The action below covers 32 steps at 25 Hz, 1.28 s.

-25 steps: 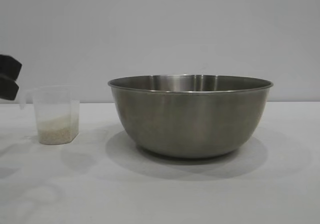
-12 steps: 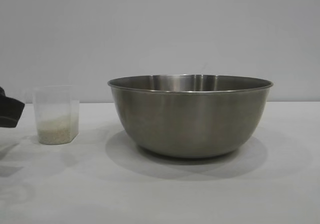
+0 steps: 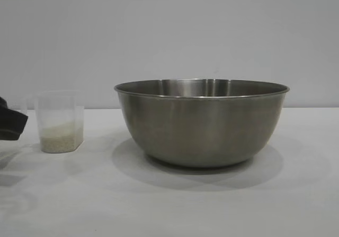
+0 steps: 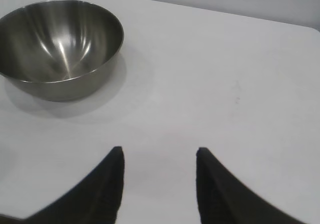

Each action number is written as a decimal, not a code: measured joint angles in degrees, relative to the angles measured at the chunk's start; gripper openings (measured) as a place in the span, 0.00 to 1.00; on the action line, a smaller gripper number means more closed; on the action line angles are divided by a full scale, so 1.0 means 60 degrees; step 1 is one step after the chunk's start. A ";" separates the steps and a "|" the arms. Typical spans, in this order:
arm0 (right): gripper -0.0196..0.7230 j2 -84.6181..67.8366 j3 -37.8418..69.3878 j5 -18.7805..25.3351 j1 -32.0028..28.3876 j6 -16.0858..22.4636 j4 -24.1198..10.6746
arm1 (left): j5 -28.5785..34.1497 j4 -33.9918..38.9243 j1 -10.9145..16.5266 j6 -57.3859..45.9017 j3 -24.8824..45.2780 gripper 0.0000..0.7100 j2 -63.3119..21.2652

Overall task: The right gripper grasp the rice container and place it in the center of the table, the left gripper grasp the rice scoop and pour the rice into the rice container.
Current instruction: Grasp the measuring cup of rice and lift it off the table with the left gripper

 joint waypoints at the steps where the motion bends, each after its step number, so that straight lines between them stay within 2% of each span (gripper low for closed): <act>1: 0.46 0.0000 0.0000 0.0000 0.0000 0.0000 0.0000 | 0.0000 -0.0064 0.0000 0.0000 -0.0088 0.32 0.0069; 9: 0.46 0.0000 0.0000 0.0000 0.0000 0.0000 0.0000 | -0.0022 -0.0123 0.0016 0.0000 -0.0935 0.32 0.0972; 14: 0.46 0.0000 0.0000 0.0000 0.0000 0.0000 0.0000 | -0.0022 -0.0123 0.0016 0.0125 -0.1343 0.00 0.1142; 20: 0.46 0.0000 0.0000 0.0000 0.0000 0.0000 0.0000 | -0.0036 -0.0104 0.0016 0.0436 -0.1393 0.00 0.1119; 26: 0.46 0.0000 0.0000 0.0000 0.0000 0.0000 0.0000 | 0.0023 0.0067 0.0016 0.1367 -0.1393 0.00 0.0026; 32: 0.46 0.0000 0.0000 0.0000 0.0000 0.0000 0.0000 | 0.0039 0.1489 0.0016 0.2786 -0.1412 0.00 -0.1430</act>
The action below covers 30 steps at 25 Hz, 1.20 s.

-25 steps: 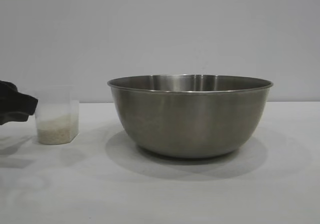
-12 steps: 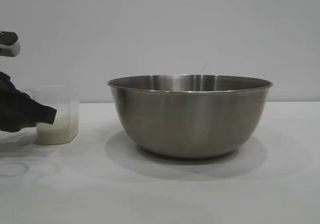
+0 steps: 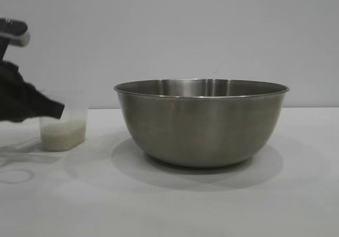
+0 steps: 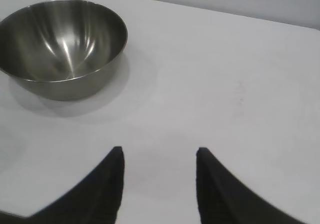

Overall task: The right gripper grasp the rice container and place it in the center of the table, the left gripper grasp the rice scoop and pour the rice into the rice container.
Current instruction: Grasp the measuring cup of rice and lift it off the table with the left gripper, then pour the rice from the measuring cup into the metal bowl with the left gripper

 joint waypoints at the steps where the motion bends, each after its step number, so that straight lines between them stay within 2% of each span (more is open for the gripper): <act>1: 0.46 0.0000 0.0000 0.0000 0.0000 0.0000 0.0000 | 0.0000 0.0325 0.0000 0.0302 -0.0048 0.00 -0.0225; 7: 0.46 0.0000 0.0000 0.0000 0.0000 0.0000 0.0000 | 0.0000 0.2386 0.0000 0.2019 -0.1009 0.00 -0.0930; 10: 0.46 0.0000 0.0000 0.0000 0.0000 0.0000 0.0004 | 0.0092 0.3248 -0.0159 0.3385 -0.1585 0.00 -0.0952; 13: 0.46 0.0000 0.0000 0.0000 0.0000 0.0000 0.0004 | 0.0867 0.4269 -0.0465 0.4870 -0.2172 0.00 -0.0952; 17: 0.46 0.0000 0.0000 0.0000 0.0000 0.0000 0.0004 | 0.2069 0.4788 -0.0896 0.7531 -0.2586 0.00 -0.0952; 19: 0.46 0.0000 0.0000 0.0000 0.0000 0.0000 0.0004 | 0.2400 0.5167 -0.0937 0.8698 -0.2658 0.00 -0.0952; 23: 0.46 0.0000 0.0000 0.0000 0.0000 0.0000 0.0004 | 0.3029 0.6145 -0.0944 0.9847 -0.2868 0.00 -0.0952; 30: 0.46 0.0000 0.0000 0.0000 0.0000 0.0000 0.0020 | 0.3101 0.7943 -0.0982 1.1429 -0.3304 0.00 -0.0832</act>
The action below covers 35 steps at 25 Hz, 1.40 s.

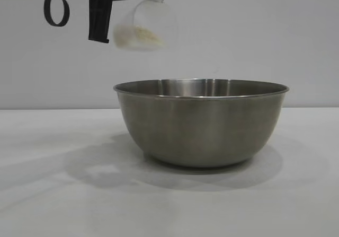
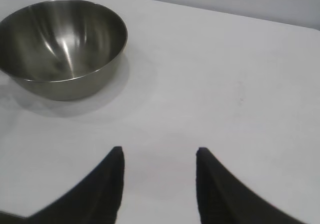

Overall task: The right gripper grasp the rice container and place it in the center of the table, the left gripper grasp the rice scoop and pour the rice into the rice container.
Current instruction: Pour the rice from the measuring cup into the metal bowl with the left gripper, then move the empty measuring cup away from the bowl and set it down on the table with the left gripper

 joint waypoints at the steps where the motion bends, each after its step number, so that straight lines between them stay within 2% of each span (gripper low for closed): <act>1: 0.46 0.0000 0.0000 0.0000 0.0000 0.0000 0.0000 | 0.0000 0.0087 -0.0025 0.0280 -0.0017 0.00 0.0069; 8: 0.46 0.0000 0.0000 0.0000 0.0000 0.0000 0.0000 | -0.0037 0.1070 -0.0049 0.2063 -0.0017 0.00 0.0222; 17: 0.46 0.0000 0.0000 0.0000 0.0000 0.0000 0.0000 | -0.0059 0.1233 -0.0056 0.2413 -0.0017 0.00 0.0222; 19: 0.46 0.0000 0.0000 0.0000 0.0000 0.0000 0.0000 | -0.0079 0.0740 -0.0071 0.1877 -0.0017 0.00 0.0222; 23: 0.46 0.0000 0.0000 0.0000 0.0000 0.0000 0.0000 | -0.0396 -0.2142 -0.0071 -0.1206 -0.0017 0.00 0.0222; 26: 0.46 0.0000 0.0000 0.0000 0.0000 0.0000 0.0004 | -0.0651 -0.5221 -0.0071 -0.3938 -0.0017 0.00 0.0222; 29: 0.46 0.0000 0.0000 0.0000 0.0000 0.0000 0.0021 | -0.0524 -0.9265 -0.0078 -0.6812 -0.0017 0.00 0.0051; 31: 0.46 0.0000 0.0000 0.0000 0.0000 0.0000 0.0021 | -0.0464 -1.1541 -0.0078 -0.8250 0.0046 0.00 -0.0191; 33: 0.46 0.0000 0.0000 0.0000 0.0000 0.0000 0.0021 | -0.0567 -1.2419 -0.0057 -0.8718 0.0344 0.00 -0.0331; 35: 0.46 0.0000 0.0000 0.0000 0.0000 0.0000 0.0021 | -0.0567 -1.2306 -0.0043 -0.9173 0.0694 0.00 -0.0351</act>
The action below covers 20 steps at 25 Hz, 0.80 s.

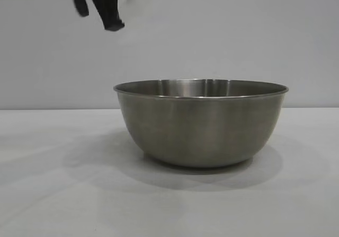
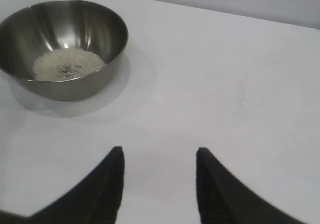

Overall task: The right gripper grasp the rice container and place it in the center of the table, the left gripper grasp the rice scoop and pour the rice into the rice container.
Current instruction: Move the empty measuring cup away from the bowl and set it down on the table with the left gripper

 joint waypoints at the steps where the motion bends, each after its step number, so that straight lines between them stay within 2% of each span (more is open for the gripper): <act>1: 0.46 0.0000 0.0000 0.0000 0.0000 0.0000 0.0000 | 0.0019 0.0146 0.0021 -0.0412 0.0205 0.00 0.0000; 4: 0.46 0.0000 0.0000 0.0000 0.0000 0.0000 0.0000 | 0.0032 0.0343 0.0252 -0.2267 0.0828 0.00 0.0000; 10: 0.46 0.0000 0.0000 0.0000 0.0000 0.0000 0.0004 | -0.0422 0.1229 0.1075 -0.3703 0.1803 0.00 0.0310; 15: 0.46 0.0000 0.0000 0.0000 0.0000 0.0000 0.0004 | -0.0774 0.2149 0.1166 -0.3729 0.2003 0.00 0.0852; 20: 0.46 0.0000 0.0000 0.0000 0.0000 0.0000 0.0004 | -0.1015 0.2188 0.1166 -0.3729 0.2003 0.00 0.1765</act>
